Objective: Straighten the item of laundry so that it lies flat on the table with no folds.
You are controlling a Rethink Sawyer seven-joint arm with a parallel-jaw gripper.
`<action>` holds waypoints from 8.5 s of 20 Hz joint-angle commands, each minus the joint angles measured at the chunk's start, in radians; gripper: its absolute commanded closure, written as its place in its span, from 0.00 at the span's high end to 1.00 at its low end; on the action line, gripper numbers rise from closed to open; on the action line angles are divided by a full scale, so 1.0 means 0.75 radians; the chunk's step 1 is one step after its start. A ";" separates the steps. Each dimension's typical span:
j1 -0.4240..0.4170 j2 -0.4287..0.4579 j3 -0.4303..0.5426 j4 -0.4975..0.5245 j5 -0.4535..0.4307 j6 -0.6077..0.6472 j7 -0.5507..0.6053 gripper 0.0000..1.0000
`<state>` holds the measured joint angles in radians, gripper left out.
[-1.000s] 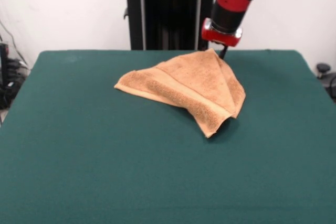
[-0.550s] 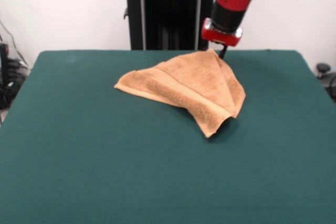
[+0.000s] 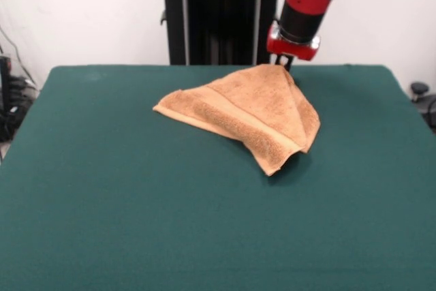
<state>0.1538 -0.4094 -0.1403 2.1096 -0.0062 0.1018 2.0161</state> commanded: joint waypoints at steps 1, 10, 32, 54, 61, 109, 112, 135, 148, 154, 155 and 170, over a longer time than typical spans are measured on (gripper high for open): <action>-0.002 0.377 0.133 -0.232 0.076 -0.308 0.267 0.00; 0.064 0.263 0.120 -0.158 0.186 -0.045 0.321 0.00; 0.169 -0.103 0.070 -0.005 0.364 0.419 0.332 0.00; 0.290 -0.410 -0.049 -0.033 0.388 0.922 0.416 0.00; 0.303 -0.443 -0.046 -0.018 0.410 0.947 0.445 0.00; 0.427 -0.526 -0.046 -0.160 0.459 1.200 0.715 0.00; 0.459 -0.521 -0.047 -0.203 0.468 1.241 0.784 0.00; 0.611 -0.356 0.010 -0.537 0.495 1.399 1.147 0.00; 0.640 -0.298 0.006 -0.589 0.521 1.371 1.148 0.00; 0.524 -0.505 -0.062 -0.313 0.456 1.324 0.840 0.00; 0.489 -0.549 -0.080 -0.261 0.428 1.318 0.766 0.00; -0.496 -0.817 0.119 -0.162 -0.136 1.544 -0.312 0.00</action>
<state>-0.0459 -1.0044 -0.2059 1.9379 0.0293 1.1070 2.3791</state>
